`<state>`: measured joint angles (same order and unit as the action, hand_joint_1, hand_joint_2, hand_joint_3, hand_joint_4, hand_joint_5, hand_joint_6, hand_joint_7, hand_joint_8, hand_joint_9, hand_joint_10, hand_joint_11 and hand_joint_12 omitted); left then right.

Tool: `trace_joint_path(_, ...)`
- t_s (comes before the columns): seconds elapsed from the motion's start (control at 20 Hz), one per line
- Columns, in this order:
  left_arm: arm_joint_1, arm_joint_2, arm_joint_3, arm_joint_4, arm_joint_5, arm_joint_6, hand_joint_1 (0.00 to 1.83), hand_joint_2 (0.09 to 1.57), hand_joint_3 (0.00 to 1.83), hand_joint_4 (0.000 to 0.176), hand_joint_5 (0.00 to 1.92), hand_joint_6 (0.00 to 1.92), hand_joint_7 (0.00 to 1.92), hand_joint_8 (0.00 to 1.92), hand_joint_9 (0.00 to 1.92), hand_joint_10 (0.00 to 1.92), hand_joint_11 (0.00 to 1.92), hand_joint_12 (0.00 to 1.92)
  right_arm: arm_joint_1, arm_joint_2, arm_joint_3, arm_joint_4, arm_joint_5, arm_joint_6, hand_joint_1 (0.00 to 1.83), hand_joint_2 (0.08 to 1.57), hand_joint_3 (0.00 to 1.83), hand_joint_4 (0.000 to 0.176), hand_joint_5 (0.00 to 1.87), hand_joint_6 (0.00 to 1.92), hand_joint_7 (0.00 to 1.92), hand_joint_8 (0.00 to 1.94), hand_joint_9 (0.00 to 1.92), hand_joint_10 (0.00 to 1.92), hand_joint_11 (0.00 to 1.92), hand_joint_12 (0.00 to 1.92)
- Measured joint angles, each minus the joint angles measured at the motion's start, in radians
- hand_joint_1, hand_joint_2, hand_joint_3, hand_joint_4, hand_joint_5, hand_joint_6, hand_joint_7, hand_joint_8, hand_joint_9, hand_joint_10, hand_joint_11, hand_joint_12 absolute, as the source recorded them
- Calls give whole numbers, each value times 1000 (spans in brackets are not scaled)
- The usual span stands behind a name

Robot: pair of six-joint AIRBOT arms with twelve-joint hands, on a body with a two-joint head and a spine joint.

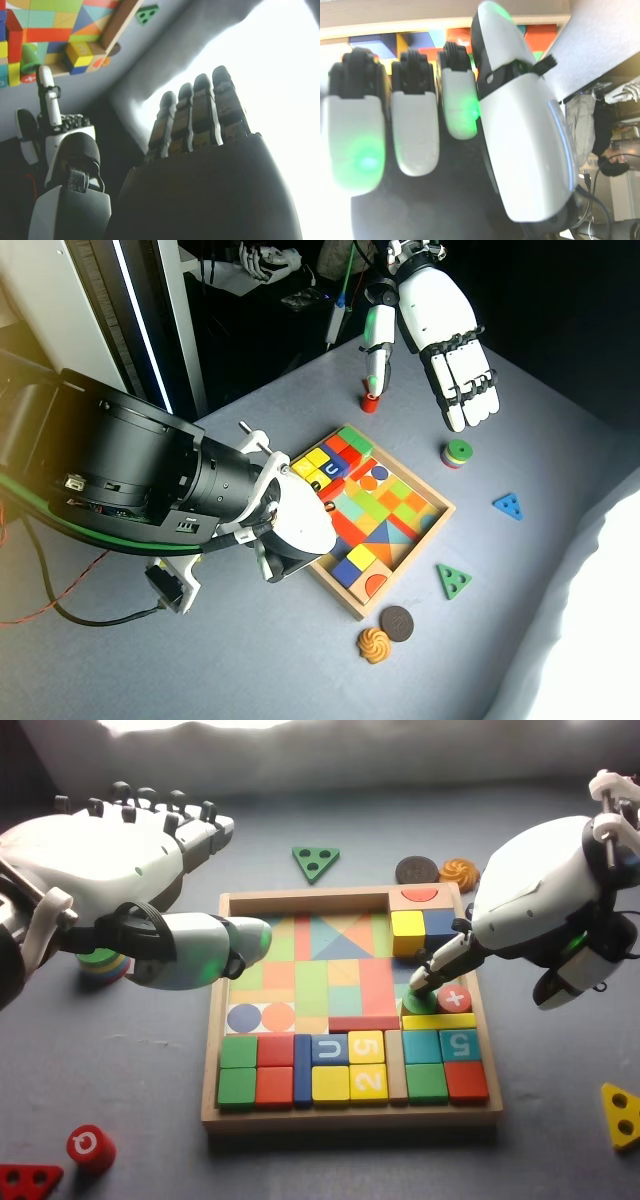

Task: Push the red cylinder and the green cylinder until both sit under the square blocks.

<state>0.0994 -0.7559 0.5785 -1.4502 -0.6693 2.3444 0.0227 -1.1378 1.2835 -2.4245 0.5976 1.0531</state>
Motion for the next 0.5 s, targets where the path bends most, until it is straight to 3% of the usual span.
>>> trace_joint_path(0.3,0,0,0,0,-1,0,0,1284,0,0,0,0,0,0,0,0,0,0,63,-5,0,-3,4,1,1820,1339,0,0,207,23,1731,1941,1890,1921,1921,1921)
trace_joint_path(0.5,-6,-1,-1,-3,0,0,0,1288,1,0,0,0,0,0,0,0,0,0,91,30,-32,-1,-50,121,1825,1335,0,0,196,16,1736,1941,1891,1921,1921,1921)
